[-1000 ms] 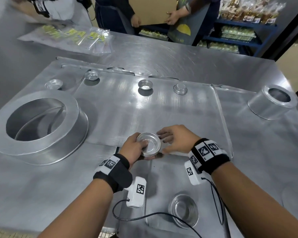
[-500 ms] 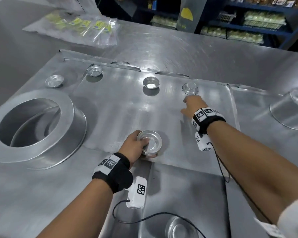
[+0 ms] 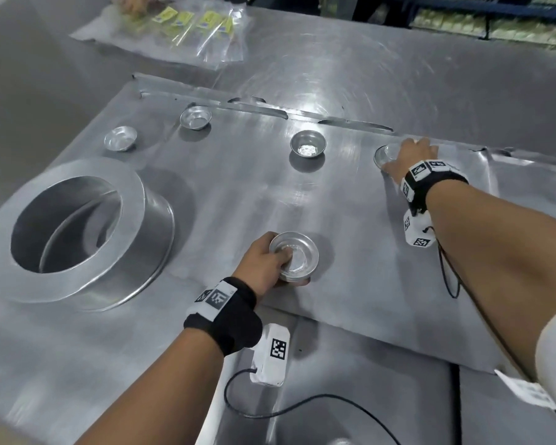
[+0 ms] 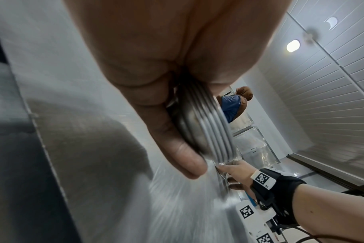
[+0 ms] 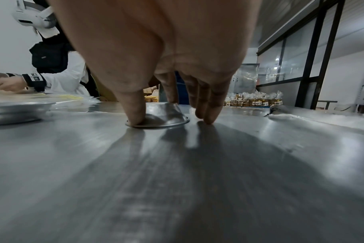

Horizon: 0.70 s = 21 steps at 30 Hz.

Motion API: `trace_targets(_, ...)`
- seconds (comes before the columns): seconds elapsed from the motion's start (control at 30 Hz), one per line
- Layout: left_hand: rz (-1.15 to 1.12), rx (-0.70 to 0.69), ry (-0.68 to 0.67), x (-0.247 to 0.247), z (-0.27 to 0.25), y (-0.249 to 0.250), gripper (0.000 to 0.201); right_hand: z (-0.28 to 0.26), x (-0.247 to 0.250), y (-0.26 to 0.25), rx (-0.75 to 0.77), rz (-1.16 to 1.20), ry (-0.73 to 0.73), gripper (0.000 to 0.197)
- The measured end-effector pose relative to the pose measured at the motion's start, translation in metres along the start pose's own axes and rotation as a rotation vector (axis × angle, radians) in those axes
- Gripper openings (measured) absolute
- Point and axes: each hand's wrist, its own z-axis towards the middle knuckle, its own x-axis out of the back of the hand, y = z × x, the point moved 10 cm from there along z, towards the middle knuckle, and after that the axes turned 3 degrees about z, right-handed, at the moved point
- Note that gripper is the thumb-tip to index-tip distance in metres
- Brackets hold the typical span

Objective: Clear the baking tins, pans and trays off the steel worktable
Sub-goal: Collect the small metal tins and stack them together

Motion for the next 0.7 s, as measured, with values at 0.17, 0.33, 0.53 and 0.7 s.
trace_targets(0.17, 0.001, 0.017, 0.004, 0.001, -0.008, -0.006, 0.015, -0.011, 0.004, -0.003, 0.041, 0.121, 0.022, 0.084)
trace_targets(0.33, -0.025, 0.02, -0.018, 0.001, -0.026, -0.007, 0.014, -0.048, 0.015, -0.021, 0.102, 0.184, 0.017, 0.088)
trace_targets(0.53, -0.034, 0.018, -0.052, 0.012, -0.047, -0.006, 0.013, -0.119, 0.033, -0.057, 0.155, 0.288, 0.047, 0.074)
trace_targets(0.7, -0.008, -0.007, -0.051, 0.041, -0.059, -0.005, 0.018, -0.181, 0.038, -0.094, 0.204, 0.325, 0.001, 0.078)
